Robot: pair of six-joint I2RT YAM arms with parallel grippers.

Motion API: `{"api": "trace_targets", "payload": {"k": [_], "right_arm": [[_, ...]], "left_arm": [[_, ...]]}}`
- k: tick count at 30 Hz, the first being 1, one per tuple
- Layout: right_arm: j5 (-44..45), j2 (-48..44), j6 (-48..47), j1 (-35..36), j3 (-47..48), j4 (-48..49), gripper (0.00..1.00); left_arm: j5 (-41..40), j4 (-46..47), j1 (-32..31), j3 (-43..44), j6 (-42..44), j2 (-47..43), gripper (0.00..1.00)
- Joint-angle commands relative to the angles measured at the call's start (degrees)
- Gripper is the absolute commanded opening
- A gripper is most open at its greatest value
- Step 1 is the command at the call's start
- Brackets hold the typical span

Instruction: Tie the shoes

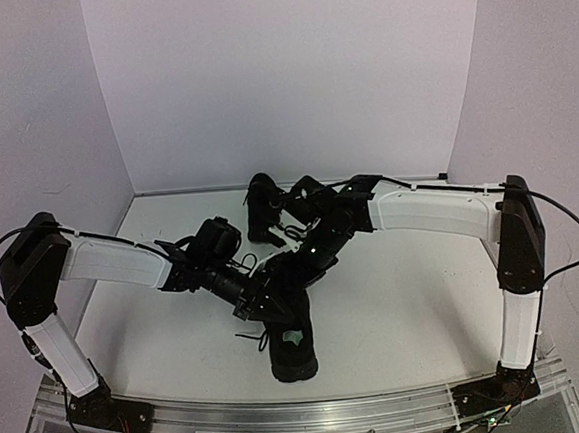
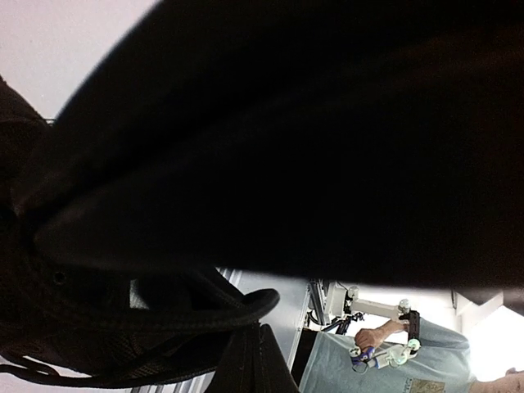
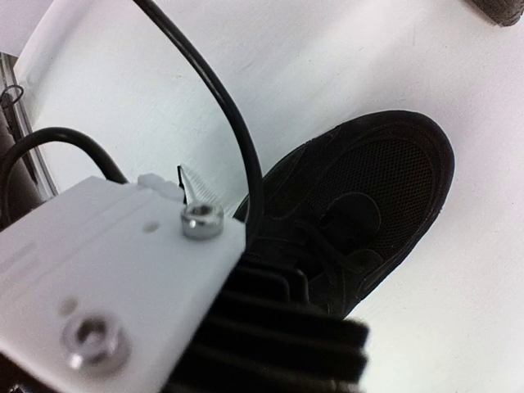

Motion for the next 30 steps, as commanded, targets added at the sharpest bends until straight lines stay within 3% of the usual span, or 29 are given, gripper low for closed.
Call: {"api": "trace_targets", "payload": {"k": [1, 4, 7, 13, 21, 30], "right_arm": [[0.63, -2.41, 0.41, -0.26, 0.37, 1.24, 0.00], [0.68, -2.62, 0.32, -0.28, 0.08, 1.23, 0.00], [0.68, -2.82, 0.34, -0.30, -0.30, 1.30, 0.00], [0.16, -2.76, 0.68, -0.30, -0.33, 1.42, 0.03], [-3.91, -6.47, 3.57, -2.54, -3.26, 2.11, 0.32], [-13.76, -14.24, 13.55, -6.74, -15.27, 8.86, 0.42]], "left_arm": [[-2.48, 1.53, 0.15, 0.10, 0.06, -0.94, 0.00], [-6.44, 4.25, 0.15, 0.15, -2.31, 0.07, 0.00], [-6.12, 11.41, -0.16, -0.48, -6.25, 0.99, 0.00], [-5.93, 14.82, -1.16, 0.23, -8.37, 3.52, 0.00], [-7.08, 17.65, -1.17, -0.04, -9.77, 4.08, 0.00], [-6.82, 17.05, -1.16, 0.41, -9.30, 4.59, 0.00]]}}
